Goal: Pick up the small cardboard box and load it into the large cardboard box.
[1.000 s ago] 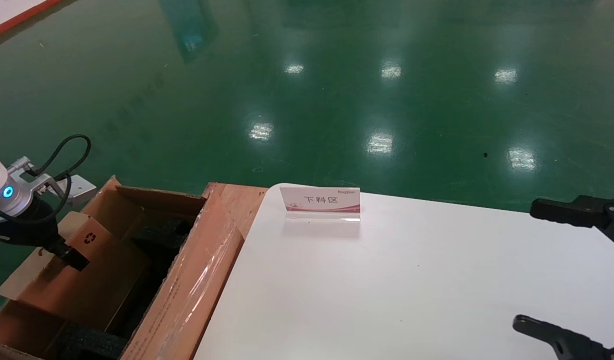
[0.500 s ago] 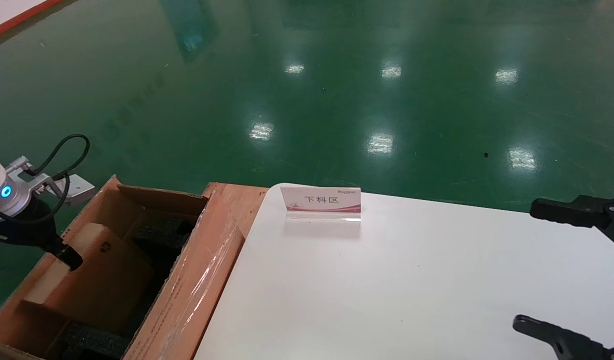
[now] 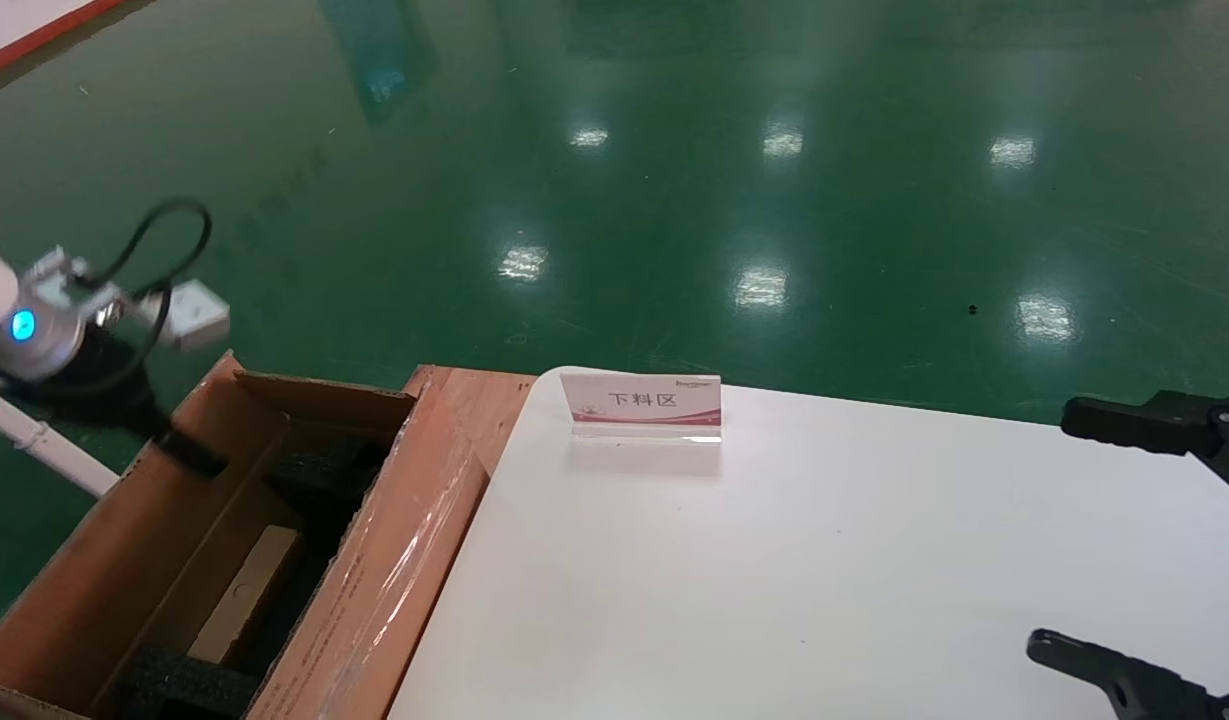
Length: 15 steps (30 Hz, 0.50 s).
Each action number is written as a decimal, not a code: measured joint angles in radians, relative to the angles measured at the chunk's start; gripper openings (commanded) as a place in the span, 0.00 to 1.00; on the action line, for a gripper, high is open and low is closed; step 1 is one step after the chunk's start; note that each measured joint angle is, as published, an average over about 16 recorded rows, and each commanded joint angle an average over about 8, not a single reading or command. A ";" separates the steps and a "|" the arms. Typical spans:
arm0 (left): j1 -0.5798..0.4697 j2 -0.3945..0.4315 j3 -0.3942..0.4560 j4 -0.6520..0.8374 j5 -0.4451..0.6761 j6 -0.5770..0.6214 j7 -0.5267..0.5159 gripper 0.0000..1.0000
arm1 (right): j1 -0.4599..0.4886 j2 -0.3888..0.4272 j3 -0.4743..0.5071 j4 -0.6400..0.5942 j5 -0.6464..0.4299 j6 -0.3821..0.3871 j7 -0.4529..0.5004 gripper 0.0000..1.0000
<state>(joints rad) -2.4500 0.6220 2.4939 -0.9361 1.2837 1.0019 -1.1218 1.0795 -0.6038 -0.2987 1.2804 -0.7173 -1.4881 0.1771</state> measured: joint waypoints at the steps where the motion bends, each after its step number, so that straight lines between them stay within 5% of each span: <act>1: -0.018 -0.008 -0.011 -0.014 -0.008 -0.006 0.015 1.00 | 0.000 0.000 0.000 0.000 0.000 0.000 0.000 1.00; 8: -0.119 -0.069 -0.094 -0.111 -0.064 -0.040 0.108 1.00 | 0.000 0.000 0.000 0.000 0.000 0.000 0.000 1.00; 15: -0.094 -0.100 -0.232 -0.176 -0.118 -0.028 0.193 1.00 | 0.000 0.000 -0.001 -0.001 0.000 0.000 0.000 1.00</act>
<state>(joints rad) -2.5440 0.5223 2.2618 -1.1119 1.1658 0.9744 -0.9289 1.0797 -0.6037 -0.2994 1.2796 -0.7173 -1.4880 0.1766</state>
